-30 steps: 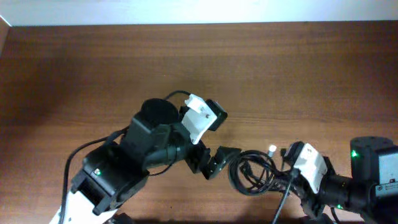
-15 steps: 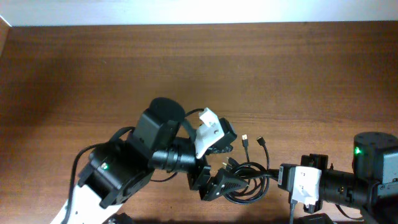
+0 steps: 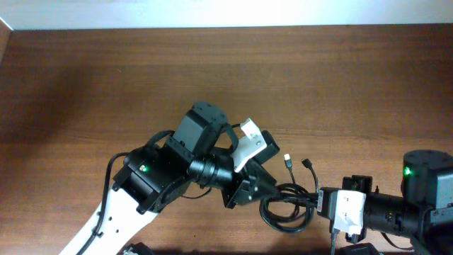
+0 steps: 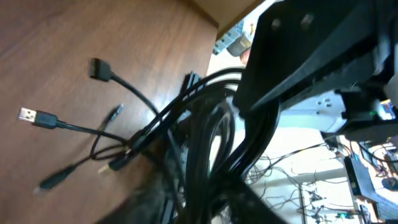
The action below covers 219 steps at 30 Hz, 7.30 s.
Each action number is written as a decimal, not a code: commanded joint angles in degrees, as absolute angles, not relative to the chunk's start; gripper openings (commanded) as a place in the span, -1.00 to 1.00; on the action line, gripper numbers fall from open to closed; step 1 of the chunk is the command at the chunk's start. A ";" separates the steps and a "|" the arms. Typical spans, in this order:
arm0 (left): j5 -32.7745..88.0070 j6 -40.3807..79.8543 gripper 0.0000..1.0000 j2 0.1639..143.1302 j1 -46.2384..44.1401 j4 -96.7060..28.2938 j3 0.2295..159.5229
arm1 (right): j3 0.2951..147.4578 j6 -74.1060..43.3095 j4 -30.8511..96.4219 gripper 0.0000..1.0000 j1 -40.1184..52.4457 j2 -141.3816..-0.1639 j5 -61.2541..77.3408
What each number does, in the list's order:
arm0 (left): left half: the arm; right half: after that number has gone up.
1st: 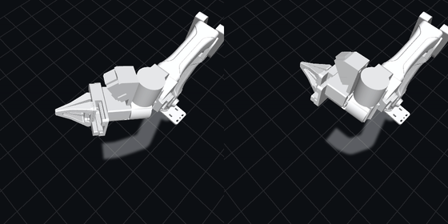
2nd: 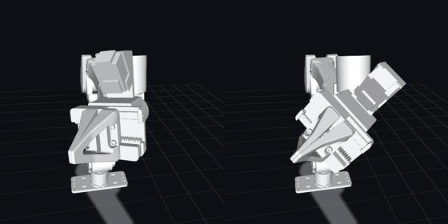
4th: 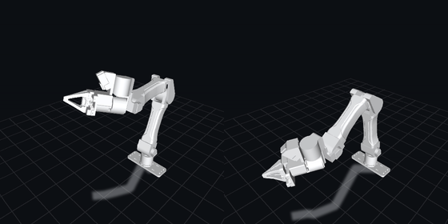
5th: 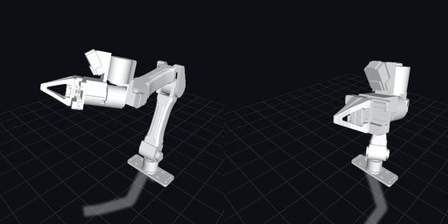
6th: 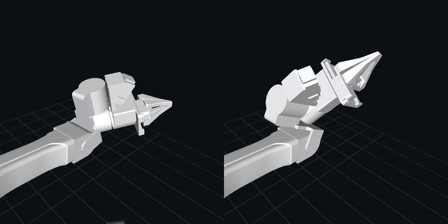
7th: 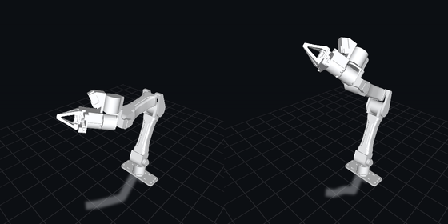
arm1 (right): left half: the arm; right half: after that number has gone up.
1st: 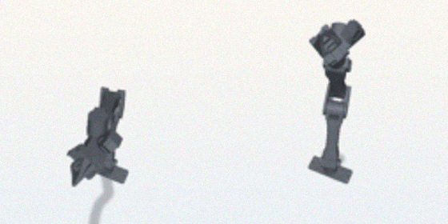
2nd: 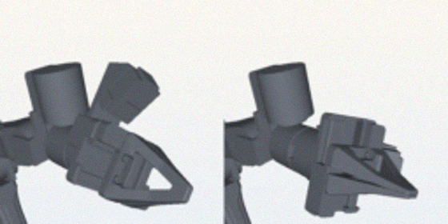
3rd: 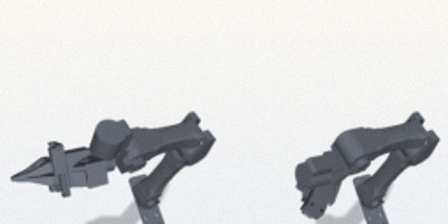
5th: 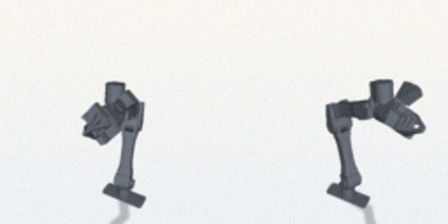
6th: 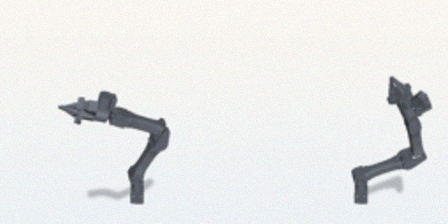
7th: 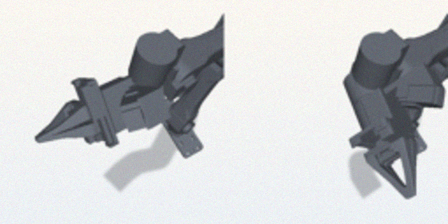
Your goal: Untangle cables
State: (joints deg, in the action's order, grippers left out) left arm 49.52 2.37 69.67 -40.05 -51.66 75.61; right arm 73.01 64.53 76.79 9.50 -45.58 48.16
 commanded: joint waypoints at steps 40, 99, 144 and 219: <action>12.19 24.80 -1.00 69.80 -39.83 -58.96 76.01 | 73.30 62.50 72.16 -0.92 9.34 -45.15 53.82; 39.18 21.43 -1.00 51.40 -3.92 -54.59 76.03 | 73.30 2.48 69.82 1.00 9.23 -65.04 3.22; 61.54 32.95 -1.00 51.79 8.01 -29.41 76.03 | 73.28 -13.28 63.72 1.00 3.40 -87.70 14.74; 10.96 4.32 -1.00 108.09 -62.78 -45.91 68.31 | 73.30 -17.69 66.59 1.00 -5.21 -66.65 21.76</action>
State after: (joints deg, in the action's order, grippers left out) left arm 11.66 3.11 111.33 -62.26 -44.69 69.28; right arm 73.08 -17.63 66.98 -4.64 -66.61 22.28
